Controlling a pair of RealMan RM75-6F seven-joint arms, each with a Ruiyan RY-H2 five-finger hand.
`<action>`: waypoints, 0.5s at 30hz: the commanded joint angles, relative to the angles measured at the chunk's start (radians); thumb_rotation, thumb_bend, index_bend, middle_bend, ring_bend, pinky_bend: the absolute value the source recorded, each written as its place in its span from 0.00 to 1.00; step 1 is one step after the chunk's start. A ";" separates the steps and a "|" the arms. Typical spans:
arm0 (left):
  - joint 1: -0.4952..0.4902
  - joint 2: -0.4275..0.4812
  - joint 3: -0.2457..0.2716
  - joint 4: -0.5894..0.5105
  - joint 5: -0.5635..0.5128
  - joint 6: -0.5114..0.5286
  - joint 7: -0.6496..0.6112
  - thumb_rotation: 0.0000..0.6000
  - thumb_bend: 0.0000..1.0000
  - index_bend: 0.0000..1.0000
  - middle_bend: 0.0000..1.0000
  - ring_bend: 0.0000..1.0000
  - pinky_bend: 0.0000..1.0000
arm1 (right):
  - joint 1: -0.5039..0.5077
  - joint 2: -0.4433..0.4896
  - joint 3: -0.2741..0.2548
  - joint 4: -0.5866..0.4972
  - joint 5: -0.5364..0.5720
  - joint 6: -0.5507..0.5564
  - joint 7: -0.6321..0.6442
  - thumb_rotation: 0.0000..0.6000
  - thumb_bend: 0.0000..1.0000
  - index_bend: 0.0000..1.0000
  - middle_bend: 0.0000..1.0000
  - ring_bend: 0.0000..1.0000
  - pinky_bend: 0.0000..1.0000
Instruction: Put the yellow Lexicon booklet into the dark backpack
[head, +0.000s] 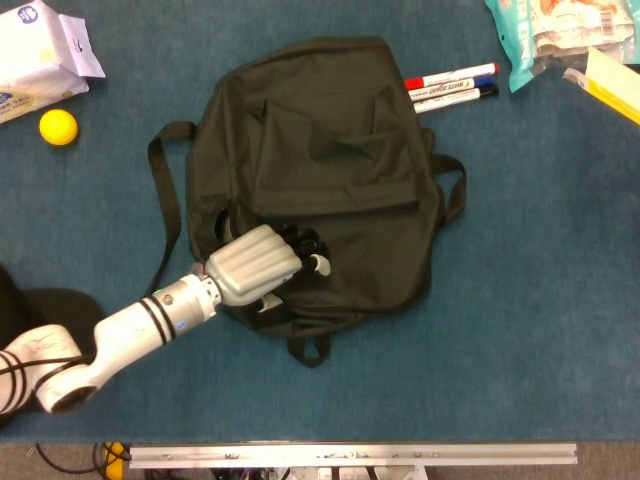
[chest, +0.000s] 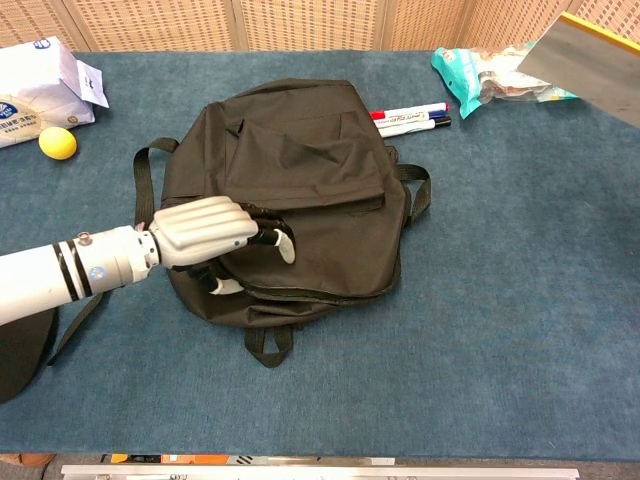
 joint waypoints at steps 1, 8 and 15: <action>-0.010 -0.034 -0.021 0.027 -0.023 0.006 -0.012 1.00 0.29 0.36 0.28 0.19 0.22 | -0.004 0.004 0.001 -0.003 0.000 0.005 0.007 1.00 0.28 0.82 0.76 0.59 0.59; -0.015 -0.073 -0.046 0.057 -0.078 0.008 -0.044 1.00 0.32 0.60 0.50 0.43 0.28 | -0.013 0.011 0.006 -0.004 0.003 0.016 0.023 1.00 0.28 0.82 0.76 0.59 0.59; 0.009 -0.081 -0.076 0.051 -0.145 0.045 -0.110 1.00 0.35 0.74 0.68 0.60 0.41 | -0.016 0.014 0.008 -0.002 0.001 0.020 0.046 1.00 0.28 0.82 0.77 0.59 0.60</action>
